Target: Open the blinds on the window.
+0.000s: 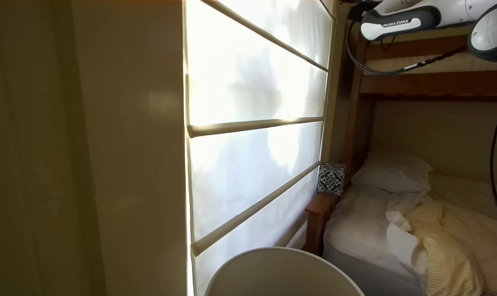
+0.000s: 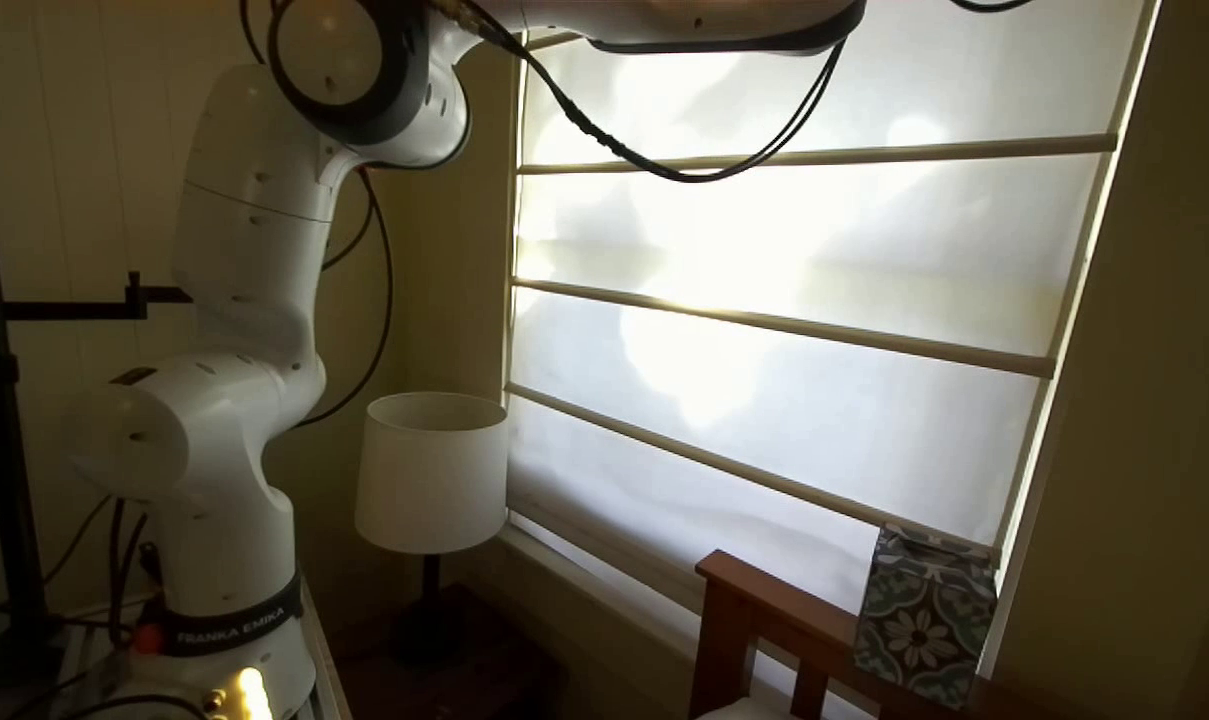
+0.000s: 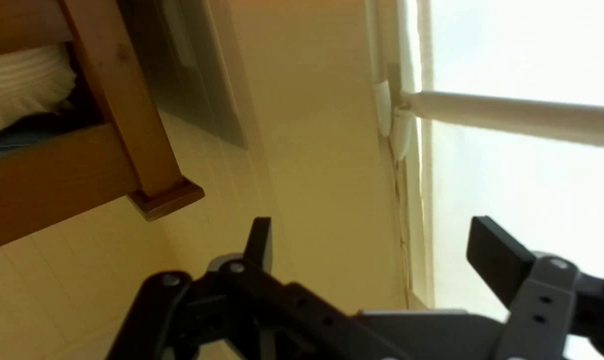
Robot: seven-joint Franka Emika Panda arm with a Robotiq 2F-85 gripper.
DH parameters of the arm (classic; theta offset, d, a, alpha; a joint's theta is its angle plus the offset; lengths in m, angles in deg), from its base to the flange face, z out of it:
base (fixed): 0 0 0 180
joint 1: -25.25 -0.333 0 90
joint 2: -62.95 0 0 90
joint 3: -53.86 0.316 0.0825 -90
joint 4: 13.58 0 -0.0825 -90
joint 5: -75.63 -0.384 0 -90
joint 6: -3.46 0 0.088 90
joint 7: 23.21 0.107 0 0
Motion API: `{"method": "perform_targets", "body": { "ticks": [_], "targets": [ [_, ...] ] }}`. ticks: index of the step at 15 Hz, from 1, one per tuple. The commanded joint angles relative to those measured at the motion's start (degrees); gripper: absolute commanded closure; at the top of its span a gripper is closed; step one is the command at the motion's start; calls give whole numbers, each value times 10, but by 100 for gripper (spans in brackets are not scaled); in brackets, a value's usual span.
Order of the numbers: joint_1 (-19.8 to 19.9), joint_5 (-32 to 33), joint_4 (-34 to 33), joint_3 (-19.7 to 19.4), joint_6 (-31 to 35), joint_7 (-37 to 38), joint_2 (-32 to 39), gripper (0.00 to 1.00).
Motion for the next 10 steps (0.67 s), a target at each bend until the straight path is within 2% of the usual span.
{"method": "perform_targets", "body": {
  "ticks": [1,3,10],
  "targets": [
    [1,0,-8,0,-2,-10,8,0],
    [4,0,-22,0,-2,-18,19,0],
    [-49,95,-104,-82,0,106,74,0]
  ]
}}
